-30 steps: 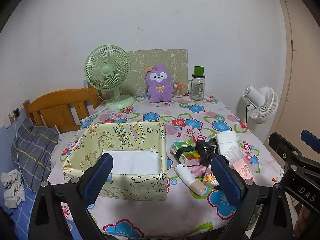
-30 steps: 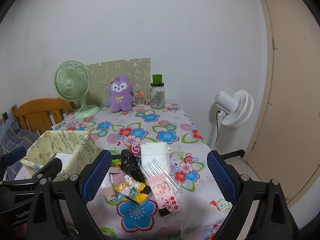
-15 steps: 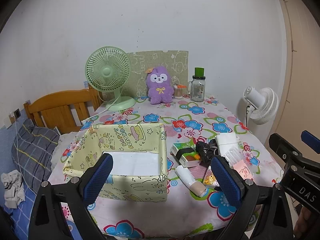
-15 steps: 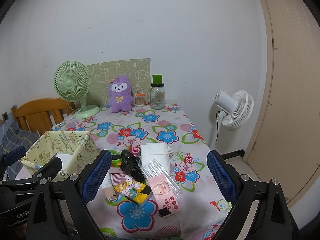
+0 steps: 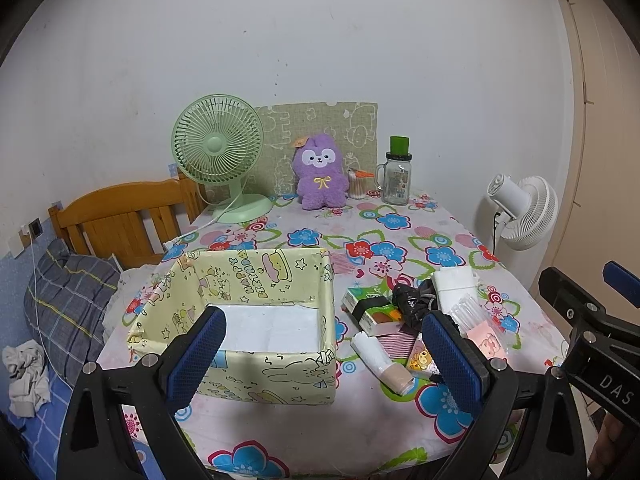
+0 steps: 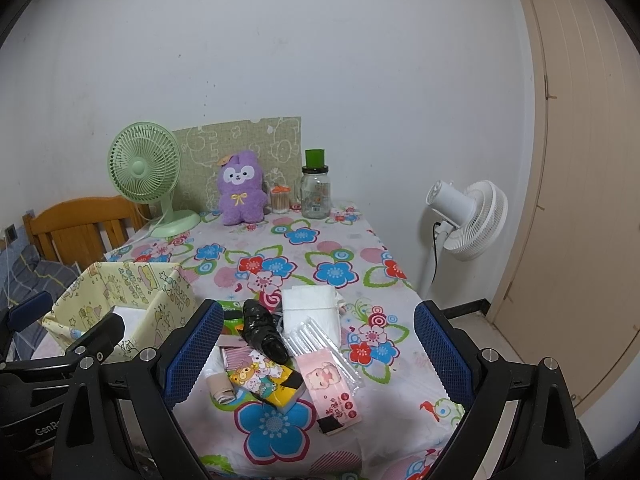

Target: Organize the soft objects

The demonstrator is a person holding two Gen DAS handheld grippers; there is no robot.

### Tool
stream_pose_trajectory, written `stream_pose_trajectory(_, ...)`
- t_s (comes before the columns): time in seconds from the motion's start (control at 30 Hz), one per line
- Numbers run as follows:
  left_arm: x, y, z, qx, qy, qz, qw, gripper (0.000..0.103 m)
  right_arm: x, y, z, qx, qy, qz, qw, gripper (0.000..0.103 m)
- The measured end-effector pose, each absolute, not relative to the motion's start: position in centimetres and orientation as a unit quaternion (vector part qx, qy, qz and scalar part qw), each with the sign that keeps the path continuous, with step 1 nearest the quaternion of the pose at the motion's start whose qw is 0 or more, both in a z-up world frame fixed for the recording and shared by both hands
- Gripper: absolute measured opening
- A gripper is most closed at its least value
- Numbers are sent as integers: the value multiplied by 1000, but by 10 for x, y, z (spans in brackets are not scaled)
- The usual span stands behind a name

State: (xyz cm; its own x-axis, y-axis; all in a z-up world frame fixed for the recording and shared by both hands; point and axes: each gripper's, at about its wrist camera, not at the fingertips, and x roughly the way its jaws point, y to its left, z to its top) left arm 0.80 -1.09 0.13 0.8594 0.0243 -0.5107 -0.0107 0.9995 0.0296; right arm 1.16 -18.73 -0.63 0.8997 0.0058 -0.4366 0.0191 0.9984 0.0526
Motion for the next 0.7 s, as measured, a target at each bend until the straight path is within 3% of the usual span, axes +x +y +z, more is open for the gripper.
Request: stream_pose_trajectory(0.7,21,-25,-5,22,271,-1,962,99,19,-193,-8,29,225,5,974,97)
